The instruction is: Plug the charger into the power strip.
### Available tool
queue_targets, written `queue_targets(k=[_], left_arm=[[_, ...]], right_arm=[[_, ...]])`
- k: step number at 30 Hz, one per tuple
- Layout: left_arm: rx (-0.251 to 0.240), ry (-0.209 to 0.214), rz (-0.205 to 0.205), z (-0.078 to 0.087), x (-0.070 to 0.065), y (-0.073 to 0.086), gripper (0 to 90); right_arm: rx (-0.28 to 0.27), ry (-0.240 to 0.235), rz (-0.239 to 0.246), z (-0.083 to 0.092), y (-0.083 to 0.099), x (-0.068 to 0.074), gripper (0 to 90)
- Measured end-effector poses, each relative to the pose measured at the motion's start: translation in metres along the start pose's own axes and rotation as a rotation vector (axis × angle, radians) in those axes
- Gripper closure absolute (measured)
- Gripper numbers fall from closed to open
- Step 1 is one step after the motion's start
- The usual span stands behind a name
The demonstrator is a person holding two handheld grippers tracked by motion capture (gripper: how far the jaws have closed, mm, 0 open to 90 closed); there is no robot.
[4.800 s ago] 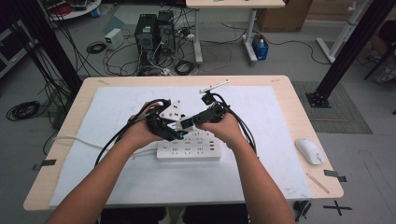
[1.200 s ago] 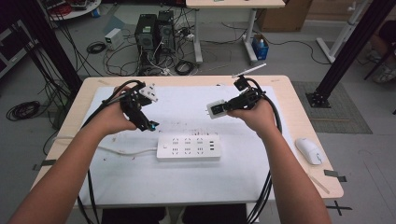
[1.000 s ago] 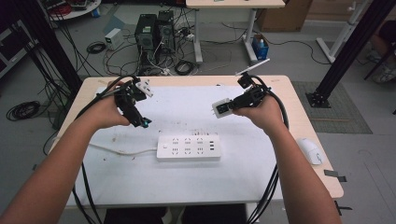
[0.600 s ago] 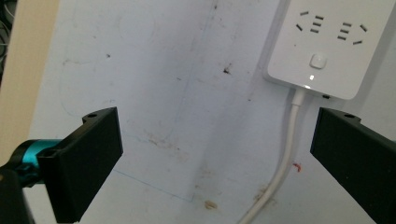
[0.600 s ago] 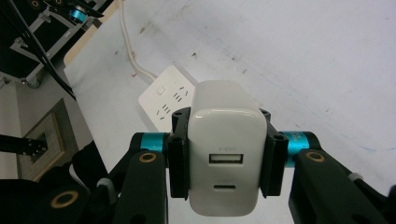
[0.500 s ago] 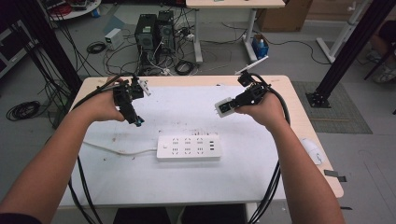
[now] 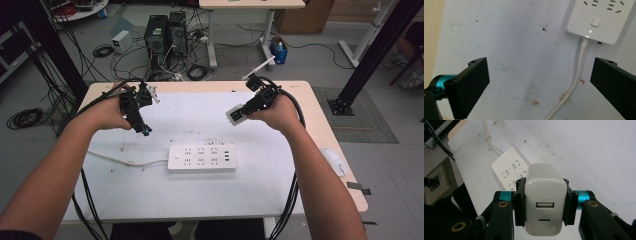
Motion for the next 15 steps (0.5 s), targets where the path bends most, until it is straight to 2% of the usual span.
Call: queue_targets(k=[2, 8, 12, 15], left_arm=[[0.004, 0.014, -0.004, -0.002, -0.001, 0.002, 2.3], [-0.004, 0.028, 0.018, -0.010, -0.003, 0.010, 2.3], [0.006, 0.044, 0.032, -0.016, -0.003, 0.015, 2.3], [0.021, 0.049, 0.038, -0.018, -0.001, 0.019, 2.3]], right_arm=[[0.022, 0.008, 0.025, -0.003, -0.002, 0.001, 62.2], [0.092, 0.014, 0.085, -0.014, -0.010, 0.008, 62.2], [0.155, 0.013, 0.144, -0.028, -0.013, 0.013, 62.3], [0.204, 0.012, 0.211, -0.039, -0.014, 0.017, 62.3]])
Point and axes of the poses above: each handheld gripper's, and its own axes: z roughly backward along the jaws, y roughly out of its underside, x roughly to its left, the point moved 5 cm from there along -z, roughly forward along the jaws, and after that the axes turned 2 degrees about x, right-handed, at the moved point
